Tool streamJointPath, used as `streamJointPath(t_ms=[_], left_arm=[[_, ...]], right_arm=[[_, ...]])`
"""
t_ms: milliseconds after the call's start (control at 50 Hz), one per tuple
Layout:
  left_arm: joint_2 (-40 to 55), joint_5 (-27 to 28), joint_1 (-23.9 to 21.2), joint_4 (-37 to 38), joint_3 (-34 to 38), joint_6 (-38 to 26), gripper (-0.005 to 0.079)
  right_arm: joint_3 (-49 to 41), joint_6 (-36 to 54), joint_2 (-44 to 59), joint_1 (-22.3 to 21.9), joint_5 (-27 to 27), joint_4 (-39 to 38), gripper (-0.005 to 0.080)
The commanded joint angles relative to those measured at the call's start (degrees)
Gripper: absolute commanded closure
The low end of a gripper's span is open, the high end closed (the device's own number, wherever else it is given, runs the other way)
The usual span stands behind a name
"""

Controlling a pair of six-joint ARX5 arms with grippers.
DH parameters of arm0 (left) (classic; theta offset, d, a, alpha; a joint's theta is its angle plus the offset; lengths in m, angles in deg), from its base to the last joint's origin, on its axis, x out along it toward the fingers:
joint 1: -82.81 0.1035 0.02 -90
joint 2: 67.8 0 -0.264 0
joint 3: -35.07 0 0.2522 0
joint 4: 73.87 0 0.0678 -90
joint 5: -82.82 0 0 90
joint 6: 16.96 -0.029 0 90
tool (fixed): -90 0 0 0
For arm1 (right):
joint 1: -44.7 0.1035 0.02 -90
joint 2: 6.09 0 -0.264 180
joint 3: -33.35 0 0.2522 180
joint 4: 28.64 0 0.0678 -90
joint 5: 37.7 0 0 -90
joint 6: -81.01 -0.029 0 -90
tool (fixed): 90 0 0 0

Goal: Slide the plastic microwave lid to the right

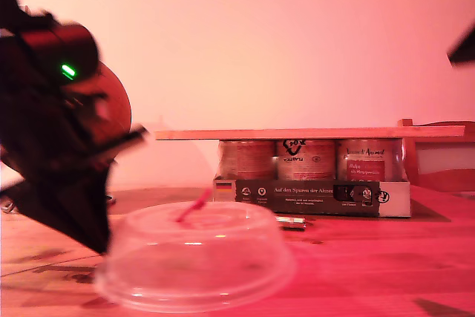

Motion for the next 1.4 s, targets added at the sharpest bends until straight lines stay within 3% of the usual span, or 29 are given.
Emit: streamJointPath(t_ms=[0, 680, 940, 1220, 1380], left_arm=[[1.8, 0.2, -1.2, -0.4, -1.5, 0.3, 0.0764], [10.3, 3.6, -11.0, -0.7, -12.5, 0.7, 0.0764], [10.8, 3.6, -14.9, -5.4, -14.5, 1.8, 0.0764], [10.7, 3.7, -15.1, -4.3, -15.2, 0.1, 0.0764], [9.4, 3.4, -13.0, 0.2, -15.2, -7.1, 0.0764]], right_arm=[[0.2, -2.0, -0.1, -0.2, -1.2, 1.1, 0.0765], [0.7, -4.7, -0.6, -0.2, -1.0, 4.1, 0.0765], [0.9, -4.6, -0.6, -0.2, 0.3, 4.1, 0.0764], [1.1, -4.1, -0.6, -0.2, 3.1, 4.4, 0.0765], [1.1, -4.1, -0.6, -0.2, 3.2, 4.2, 0.0765]])
